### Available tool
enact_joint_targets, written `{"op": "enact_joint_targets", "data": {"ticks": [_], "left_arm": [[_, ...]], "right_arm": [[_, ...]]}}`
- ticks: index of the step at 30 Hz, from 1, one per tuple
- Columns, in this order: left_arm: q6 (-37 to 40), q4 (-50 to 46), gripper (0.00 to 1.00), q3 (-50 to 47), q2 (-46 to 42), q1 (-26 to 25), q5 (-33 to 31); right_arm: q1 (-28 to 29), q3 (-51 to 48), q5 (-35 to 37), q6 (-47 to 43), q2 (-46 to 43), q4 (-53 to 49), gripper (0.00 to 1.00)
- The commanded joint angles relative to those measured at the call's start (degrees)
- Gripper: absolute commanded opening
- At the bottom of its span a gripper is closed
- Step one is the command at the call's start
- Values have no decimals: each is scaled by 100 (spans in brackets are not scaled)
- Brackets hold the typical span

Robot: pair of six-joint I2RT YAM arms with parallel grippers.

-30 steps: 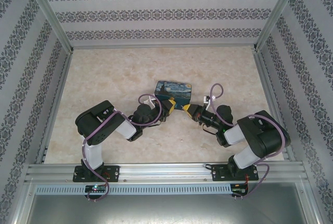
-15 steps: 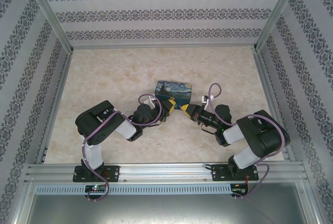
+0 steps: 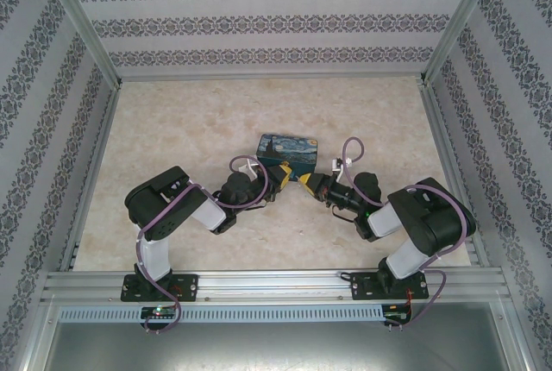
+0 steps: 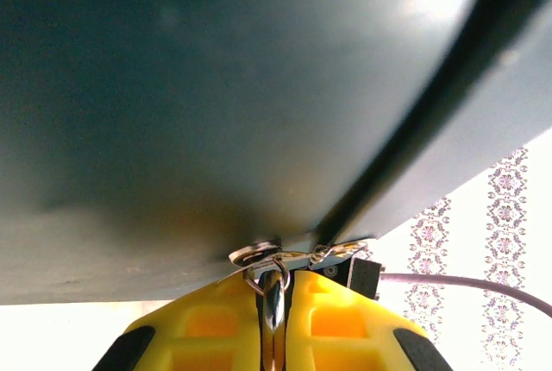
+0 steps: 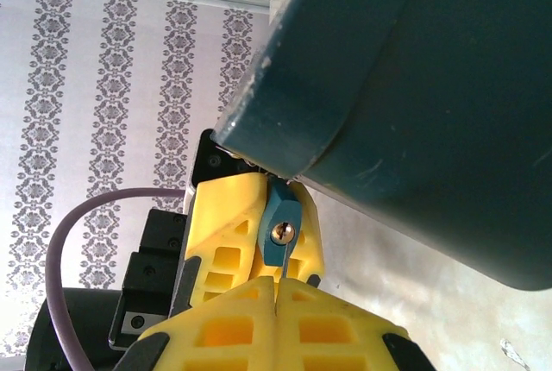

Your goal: Unlock a padlock with a key

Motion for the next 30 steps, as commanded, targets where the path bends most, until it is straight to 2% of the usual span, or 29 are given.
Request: {"op": "enact_joint_targets", "data": {"ticks": [1, 21, 30], "left_arm": [[64, 234, 0, 152, -124, -31, 75], [61, 210, 0, 272, -106, -74, 208], [14, 234, 0, 275, -129, -91, 386]], "right_arm": [[85, 132, 67, -62, 69, 246, 0], [105, 311, 82, -24, 227, 278, 0], [-163, 398, -152, -122, 442, 269, 0]]}}
